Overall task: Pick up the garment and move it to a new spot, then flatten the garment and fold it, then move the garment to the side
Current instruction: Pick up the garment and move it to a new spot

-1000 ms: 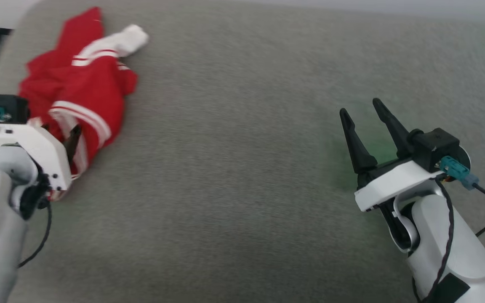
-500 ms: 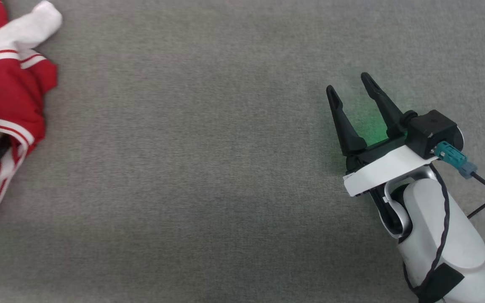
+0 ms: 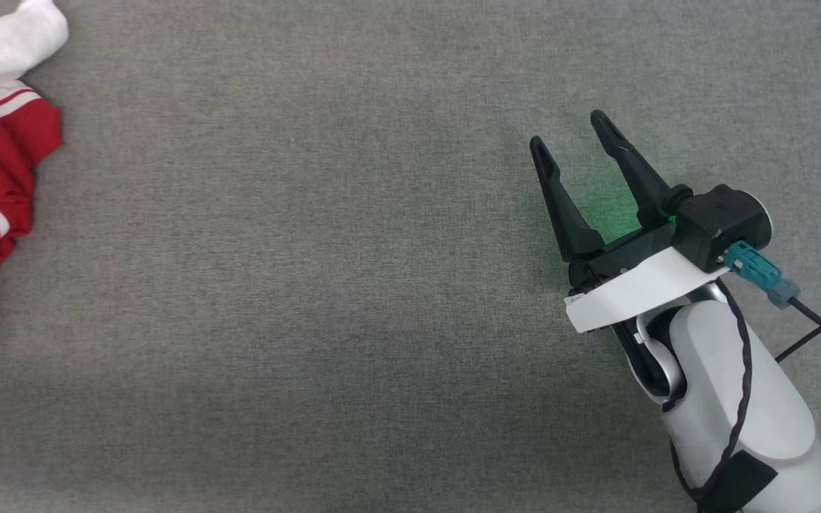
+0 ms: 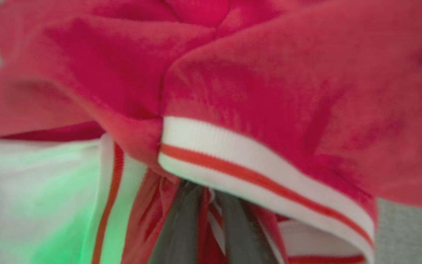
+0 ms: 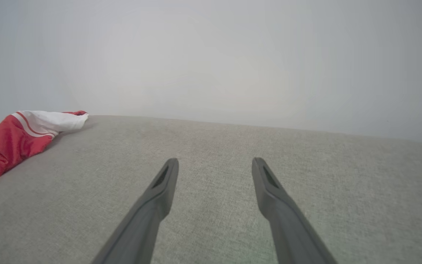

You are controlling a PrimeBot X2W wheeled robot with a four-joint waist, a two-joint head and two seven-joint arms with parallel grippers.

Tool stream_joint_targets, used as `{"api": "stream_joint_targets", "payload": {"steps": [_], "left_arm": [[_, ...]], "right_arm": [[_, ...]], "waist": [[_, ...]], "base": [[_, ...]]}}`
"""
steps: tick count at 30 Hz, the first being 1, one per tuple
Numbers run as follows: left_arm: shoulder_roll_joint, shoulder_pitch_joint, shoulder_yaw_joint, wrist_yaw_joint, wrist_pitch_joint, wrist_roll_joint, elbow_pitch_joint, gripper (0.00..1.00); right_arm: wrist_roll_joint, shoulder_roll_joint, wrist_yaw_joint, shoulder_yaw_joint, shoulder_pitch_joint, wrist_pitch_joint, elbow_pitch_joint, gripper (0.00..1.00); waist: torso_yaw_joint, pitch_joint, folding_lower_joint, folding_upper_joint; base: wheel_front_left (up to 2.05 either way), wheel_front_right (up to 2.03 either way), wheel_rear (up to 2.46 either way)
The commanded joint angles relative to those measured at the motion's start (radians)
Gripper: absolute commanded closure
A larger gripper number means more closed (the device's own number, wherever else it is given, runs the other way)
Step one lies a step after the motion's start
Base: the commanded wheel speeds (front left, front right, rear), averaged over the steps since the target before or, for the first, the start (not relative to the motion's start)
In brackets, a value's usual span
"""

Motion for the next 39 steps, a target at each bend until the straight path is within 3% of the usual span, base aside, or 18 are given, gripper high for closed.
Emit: {"api": "stream_joint_targets", "payload": {"steps": [1,11,21,25,36,39], "left_arm": [[-0.075,0.019,-0.035,0.000,-0.005,0.006,-0.004,1.00],[-0.003,-0.092,-0.135,0.001,-0.191,0.048,-0.124,1.00],[0.020,-0.188,-0.331,0.001,-0.253,0.091,-0.339,1.00],[0.005,-0.243,-0.415,0.001,-0.246,0.104,-0.434,1.00],[-0.184,-0.420,-0.624,0.001,-0.277,0.057,-0.625,1.00],[-0.188,-0.447,-0.720,0.001,-0.261,0.054,-0.628,1.00]], "right_arm": [[-0.005,0.000,0.000,-0.002,-0.008,-0.004,-0.005,0.00],[0.024,0.007,0.000,-0.040,0.041,-0.004,0.003,0.00],[0.049,0.029,0.000,-0.115,0.108,-0.004,-0.030,0.00],[0.055,0.045,0.000,-0.143,0.124,-0.004,-0.049,0.00],[0.084,0.084,0.000,-0.216,0.162,-0.003,-0.091,0.00],[0.096,0.091,0.000,-0.226,0.167,-0.003,-0.100,0.00]], "waist": [[0.008,-0.013,0.0000,0.0000],[0.019,-0.129,0.0000,0.0000],[-0.068,-0.174,0.0000,0.0000],[-0.132,-0.169,0.0000,0.0000],[-0.301,-0.125,0.0000,0.0000],[-0.335,-0.106,0.0000,0.0000]], "base": [[0.00,0.00,0.00],[0.00,0.00,0.00],[0.00,0.00,0.00],[0.00,0.00,0.00],[0.00,0.00,0.00],[0.00,0.00,0.00]]}}
